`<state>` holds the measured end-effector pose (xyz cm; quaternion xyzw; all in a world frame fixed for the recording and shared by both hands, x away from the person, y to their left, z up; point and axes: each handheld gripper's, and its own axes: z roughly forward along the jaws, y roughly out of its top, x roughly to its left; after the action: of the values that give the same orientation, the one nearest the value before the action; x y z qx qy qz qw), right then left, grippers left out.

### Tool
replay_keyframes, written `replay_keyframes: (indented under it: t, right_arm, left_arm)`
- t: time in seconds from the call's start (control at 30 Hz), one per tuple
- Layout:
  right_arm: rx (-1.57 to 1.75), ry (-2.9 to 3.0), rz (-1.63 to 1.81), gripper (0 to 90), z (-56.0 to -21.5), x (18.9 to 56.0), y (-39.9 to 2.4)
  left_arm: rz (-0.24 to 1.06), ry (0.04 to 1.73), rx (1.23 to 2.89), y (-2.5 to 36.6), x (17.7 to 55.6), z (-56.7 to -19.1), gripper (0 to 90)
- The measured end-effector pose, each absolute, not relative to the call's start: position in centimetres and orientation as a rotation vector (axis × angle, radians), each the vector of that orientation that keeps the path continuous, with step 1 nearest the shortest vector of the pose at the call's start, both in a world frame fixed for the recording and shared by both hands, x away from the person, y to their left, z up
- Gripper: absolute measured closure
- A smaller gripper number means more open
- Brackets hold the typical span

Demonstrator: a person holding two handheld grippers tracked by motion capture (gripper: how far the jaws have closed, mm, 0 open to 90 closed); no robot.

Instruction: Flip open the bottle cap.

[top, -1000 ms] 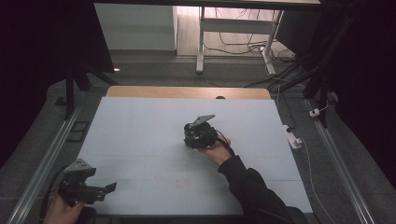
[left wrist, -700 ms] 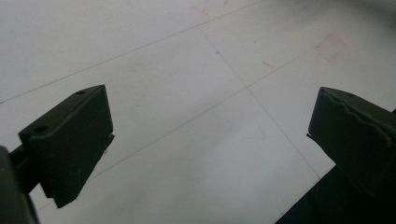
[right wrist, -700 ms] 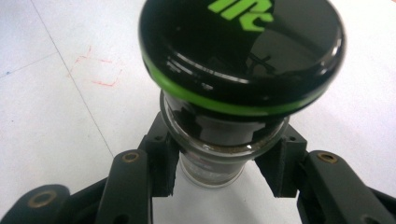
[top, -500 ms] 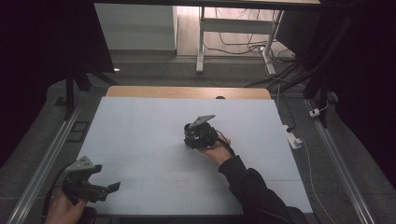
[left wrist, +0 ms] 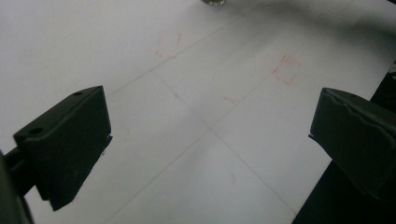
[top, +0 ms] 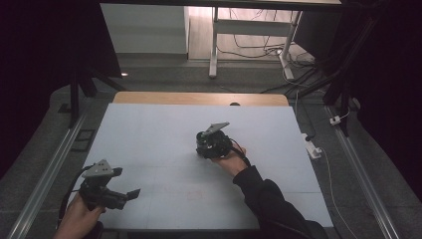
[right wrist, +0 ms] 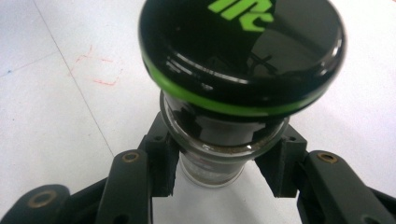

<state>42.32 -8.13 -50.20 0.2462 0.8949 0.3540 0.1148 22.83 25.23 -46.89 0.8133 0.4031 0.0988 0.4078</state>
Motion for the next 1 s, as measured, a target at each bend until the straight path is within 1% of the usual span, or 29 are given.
replay_keyframes:
  t: [0.27, 0.63, 1.0]
  right_arm:
    - [0.722, 2.623, 1.037, 52.8, -50.2, 42.3, -8.1]
    - [0.723, 2.624, 1.036, 52.8, -50.2, 42.3, -8.1]
    - [0.719, 2.624, 1.033, 52.8, -50.2, 42.3, -8.1]
  left_arm:
    - [0.257, 0.977, 2.096, 23.2, 24.8, -46.5, 0.0]
    - [0.244, 0.985, 2.087, 21.7, 27.8, -46.2, 0.0]
    - [0.274, 0.919, 2.103, 18.9, 31.3, -45.7, 0.1]
